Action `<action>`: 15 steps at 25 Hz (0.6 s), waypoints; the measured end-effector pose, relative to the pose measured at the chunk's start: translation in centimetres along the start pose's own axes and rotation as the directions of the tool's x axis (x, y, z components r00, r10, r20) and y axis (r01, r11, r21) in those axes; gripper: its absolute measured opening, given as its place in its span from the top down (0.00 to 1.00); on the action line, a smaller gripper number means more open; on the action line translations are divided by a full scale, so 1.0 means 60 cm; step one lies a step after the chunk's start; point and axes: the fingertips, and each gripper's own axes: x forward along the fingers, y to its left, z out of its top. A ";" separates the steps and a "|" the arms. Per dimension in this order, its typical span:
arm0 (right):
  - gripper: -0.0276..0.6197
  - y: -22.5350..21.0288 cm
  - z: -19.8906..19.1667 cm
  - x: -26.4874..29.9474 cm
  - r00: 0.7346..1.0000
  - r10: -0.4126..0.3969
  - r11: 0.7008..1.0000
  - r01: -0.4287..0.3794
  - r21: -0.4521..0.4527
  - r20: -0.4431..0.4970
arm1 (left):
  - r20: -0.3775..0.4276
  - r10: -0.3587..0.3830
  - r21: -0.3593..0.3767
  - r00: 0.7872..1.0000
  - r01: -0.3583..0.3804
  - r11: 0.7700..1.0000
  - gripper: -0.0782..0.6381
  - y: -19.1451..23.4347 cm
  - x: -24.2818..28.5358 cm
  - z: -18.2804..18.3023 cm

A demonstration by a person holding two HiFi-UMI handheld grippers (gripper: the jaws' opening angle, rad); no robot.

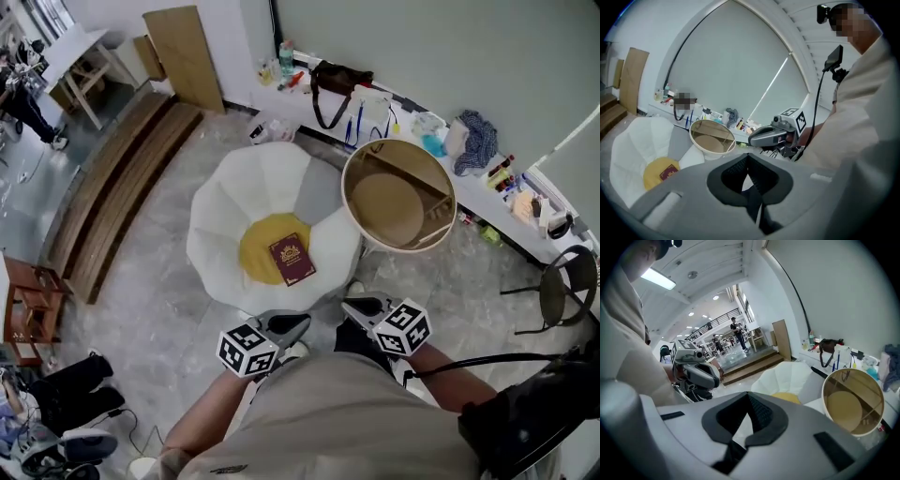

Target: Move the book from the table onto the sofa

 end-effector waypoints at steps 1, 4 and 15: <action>0.94 0.004 0.003 -0.004 1.000 -0.003 1.000 0.003 -0.011 0.001 | 0.001 0.001 0.015 1.000 -0.001 1.000 0.88 -0.004 -0.002 0.005; 0.94 0.017 0.005 -0.013 1.000 -0.012 0.999 0.012 -0.039 0.003 | 0.009 0.004 0.039 1.000 -0.004 0.999 0.88 -0.017 -0.010 0.011; 0.94 0.052 0.015 -0.013 1.000 -0.007 0.996 0.008 -0.089 0.015 | 0.022 0.043 0.051 0.999 -0.044 0.998 0.88 -0.019 -0.035 0.004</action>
